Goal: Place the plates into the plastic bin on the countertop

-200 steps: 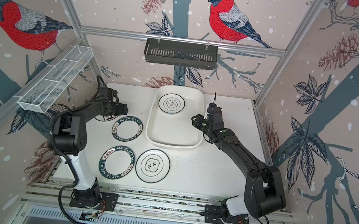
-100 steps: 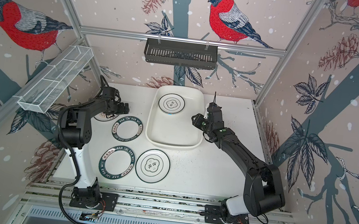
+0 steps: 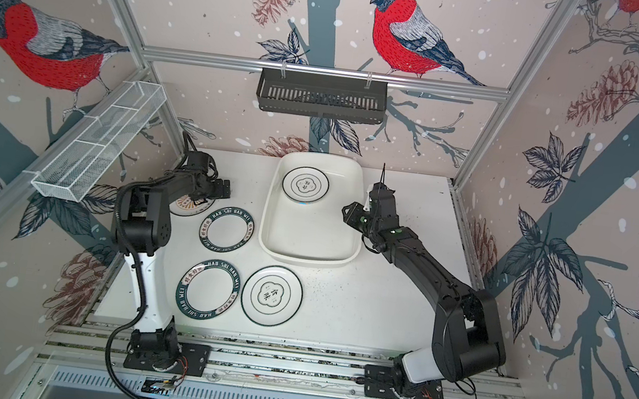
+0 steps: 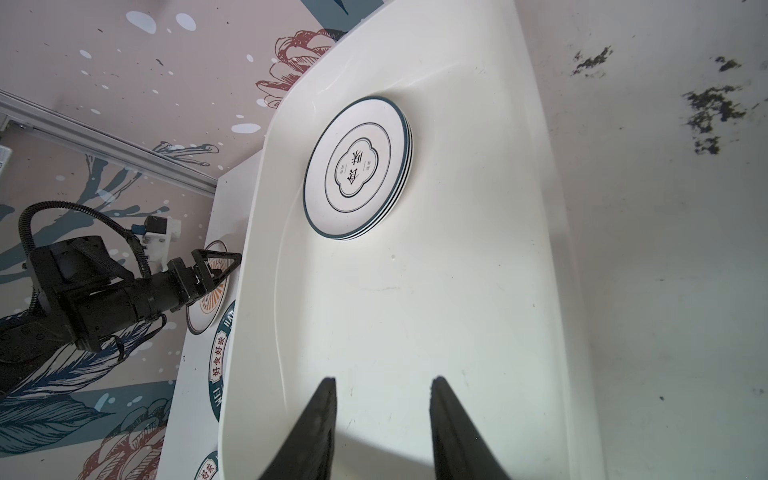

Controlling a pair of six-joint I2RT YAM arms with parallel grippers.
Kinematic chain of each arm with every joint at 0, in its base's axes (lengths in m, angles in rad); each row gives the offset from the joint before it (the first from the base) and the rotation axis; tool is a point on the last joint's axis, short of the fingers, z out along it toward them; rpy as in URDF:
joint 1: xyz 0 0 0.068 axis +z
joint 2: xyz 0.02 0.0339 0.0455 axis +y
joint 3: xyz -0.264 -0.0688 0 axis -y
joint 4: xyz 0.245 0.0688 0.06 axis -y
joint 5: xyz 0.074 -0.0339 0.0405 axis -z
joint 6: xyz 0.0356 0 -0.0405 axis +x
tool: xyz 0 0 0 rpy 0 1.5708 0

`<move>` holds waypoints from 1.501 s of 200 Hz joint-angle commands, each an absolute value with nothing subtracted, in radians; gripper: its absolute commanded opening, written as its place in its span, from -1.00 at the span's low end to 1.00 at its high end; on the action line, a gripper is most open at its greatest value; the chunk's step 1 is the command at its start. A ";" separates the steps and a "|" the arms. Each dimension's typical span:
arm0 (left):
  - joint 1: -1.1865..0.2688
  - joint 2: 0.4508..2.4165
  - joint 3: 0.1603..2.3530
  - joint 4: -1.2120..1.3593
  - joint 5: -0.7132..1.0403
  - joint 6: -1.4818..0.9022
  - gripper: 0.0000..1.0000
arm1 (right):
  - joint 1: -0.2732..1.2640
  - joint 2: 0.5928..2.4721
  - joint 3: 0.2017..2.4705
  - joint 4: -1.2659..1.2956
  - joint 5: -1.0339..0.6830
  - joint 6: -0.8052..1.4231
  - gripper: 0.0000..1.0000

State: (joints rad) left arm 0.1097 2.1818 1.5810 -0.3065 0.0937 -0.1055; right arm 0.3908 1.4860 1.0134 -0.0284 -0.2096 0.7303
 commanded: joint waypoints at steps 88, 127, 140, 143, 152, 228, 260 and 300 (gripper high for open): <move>0.060 2.225 1.620 -0.377 0.222 -0.115 0.84 | 0.376 1.496 1.024 -0.007 -0.216 0.726 -0.21; 0.036 2.212 1.617 -0.368 0.203 -0.130 0.83 | 0.372 1.492 1.022 -0.006 -0.216 0.726 -0.21; 0.037 2.214 1.620 -0.372 0.204 -0.135 0.82 | 0.372 1.491 1.022 -0.007 -0.219 0.726 -0.22; 0.035 2.213 1.621 -0.372 0.205 -0.135 0.82 | 0.372 1.491 1.022 -0.008 -0.218 0.726 -0.22; 0.037 2.212 1.623 -0.375 0.208 -0.137 0.82 | 0.372 1.489 1.022 -0.008 -0.218 0.727 -0.21; 0.037 2.173 1.599 -0.361 0.250 -0.152 0.81 | 0.371 1.482 1.013 -0.005 -0.216 0.732 -0.22; 0.034 2.166 1.593 -0.362 0.252 -0.152 0.80 | 0.371 1.477 1.005 0.000 -0.218 0.735 -0.22; 0.035 2.151 1.592 -0.361 0.245 -0.149 0.81 | 0.370 1.476 1.002 0.004 -0.220 0.735 -0.22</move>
State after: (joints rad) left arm 0.0349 2.1635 1.5906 -0.3412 0.2344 -0.1432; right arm 0.3698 1.4822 1.0016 -0.0216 -0.2108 0.7311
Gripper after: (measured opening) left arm 0.903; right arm 0.392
